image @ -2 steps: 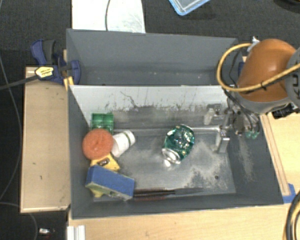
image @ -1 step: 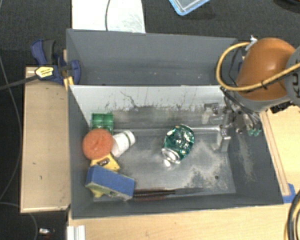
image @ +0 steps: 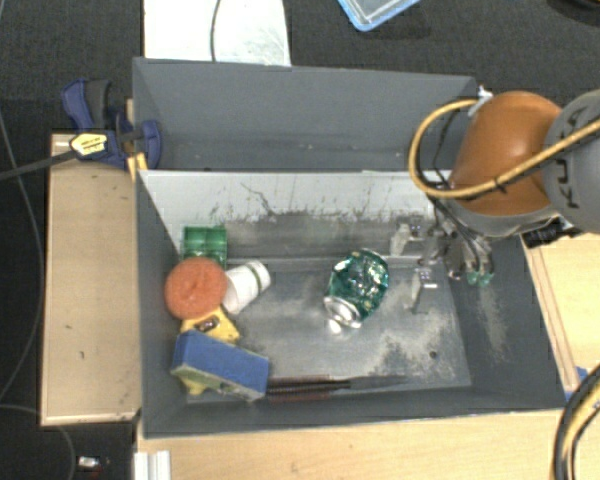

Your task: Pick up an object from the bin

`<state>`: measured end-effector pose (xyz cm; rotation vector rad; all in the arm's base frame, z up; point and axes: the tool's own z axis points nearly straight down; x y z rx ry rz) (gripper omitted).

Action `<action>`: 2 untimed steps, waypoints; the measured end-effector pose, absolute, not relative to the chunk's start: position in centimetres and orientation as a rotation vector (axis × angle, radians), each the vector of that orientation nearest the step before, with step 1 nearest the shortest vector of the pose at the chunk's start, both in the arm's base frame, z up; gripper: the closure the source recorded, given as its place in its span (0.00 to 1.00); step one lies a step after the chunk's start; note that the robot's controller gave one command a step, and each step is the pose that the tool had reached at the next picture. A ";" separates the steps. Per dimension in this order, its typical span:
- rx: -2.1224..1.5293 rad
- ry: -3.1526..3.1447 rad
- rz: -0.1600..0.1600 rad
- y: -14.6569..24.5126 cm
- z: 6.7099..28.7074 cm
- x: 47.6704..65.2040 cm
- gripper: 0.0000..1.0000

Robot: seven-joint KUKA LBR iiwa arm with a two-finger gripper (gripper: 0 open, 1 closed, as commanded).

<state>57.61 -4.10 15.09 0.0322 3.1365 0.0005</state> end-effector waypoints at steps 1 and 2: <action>0.314 3.120 0.002 -1.2 12.5 58.2 0.00; -0.061 3.127 -0.002 0.6 10.5 58.5 0.00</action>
Offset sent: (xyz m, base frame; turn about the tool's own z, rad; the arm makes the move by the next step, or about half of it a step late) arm 0.0078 0.0750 -0.0809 0.2231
